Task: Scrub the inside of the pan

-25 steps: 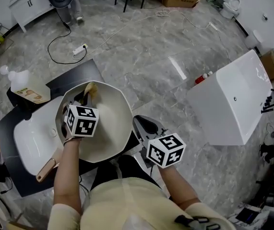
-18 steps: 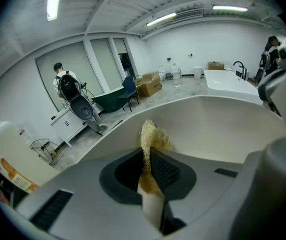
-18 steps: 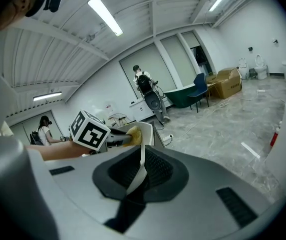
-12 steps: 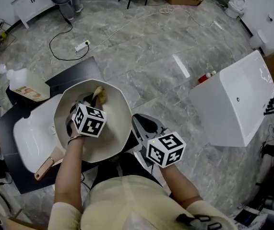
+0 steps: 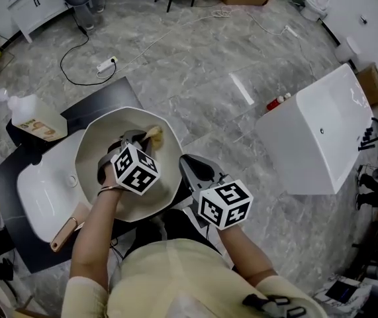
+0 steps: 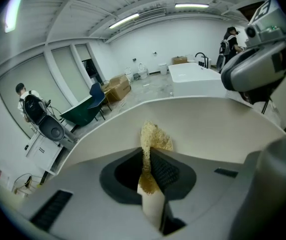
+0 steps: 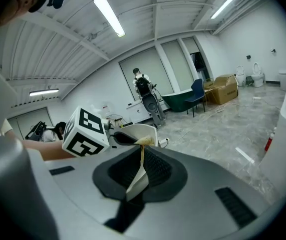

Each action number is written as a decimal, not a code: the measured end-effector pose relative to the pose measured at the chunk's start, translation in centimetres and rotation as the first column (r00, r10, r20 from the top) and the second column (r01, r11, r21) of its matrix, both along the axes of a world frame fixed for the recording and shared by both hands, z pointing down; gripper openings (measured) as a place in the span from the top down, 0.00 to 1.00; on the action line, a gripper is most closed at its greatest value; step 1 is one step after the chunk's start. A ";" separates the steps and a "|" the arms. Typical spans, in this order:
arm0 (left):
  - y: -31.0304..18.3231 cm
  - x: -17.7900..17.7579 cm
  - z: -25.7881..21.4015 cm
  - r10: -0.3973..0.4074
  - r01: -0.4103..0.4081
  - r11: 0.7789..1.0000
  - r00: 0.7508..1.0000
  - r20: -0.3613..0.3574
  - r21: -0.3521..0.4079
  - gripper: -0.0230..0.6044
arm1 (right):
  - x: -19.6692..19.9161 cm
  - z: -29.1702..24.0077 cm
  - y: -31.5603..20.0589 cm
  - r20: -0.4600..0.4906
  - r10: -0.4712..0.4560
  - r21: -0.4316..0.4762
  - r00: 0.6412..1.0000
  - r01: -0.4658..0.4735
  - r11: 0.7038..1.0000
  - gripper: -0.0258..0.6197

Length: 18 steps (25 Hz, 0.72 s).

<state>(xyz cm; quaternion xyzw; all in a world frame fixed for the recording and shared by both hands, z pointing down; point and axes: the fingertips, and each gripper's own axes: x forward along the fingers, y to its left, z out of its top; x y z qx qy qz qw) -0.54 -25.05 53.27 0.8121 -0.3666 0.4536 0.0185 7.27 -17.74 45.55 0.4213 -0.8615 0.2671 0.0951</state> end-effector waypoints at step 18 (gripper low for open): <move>7.4 3.2 0.4 0.324 -0.318 0.937 0.946 0.022 -0.142 0.90 | 0.9 0.1 3.1 -0.032 0.096 0.003 0.995 -0.096 0.995 0.93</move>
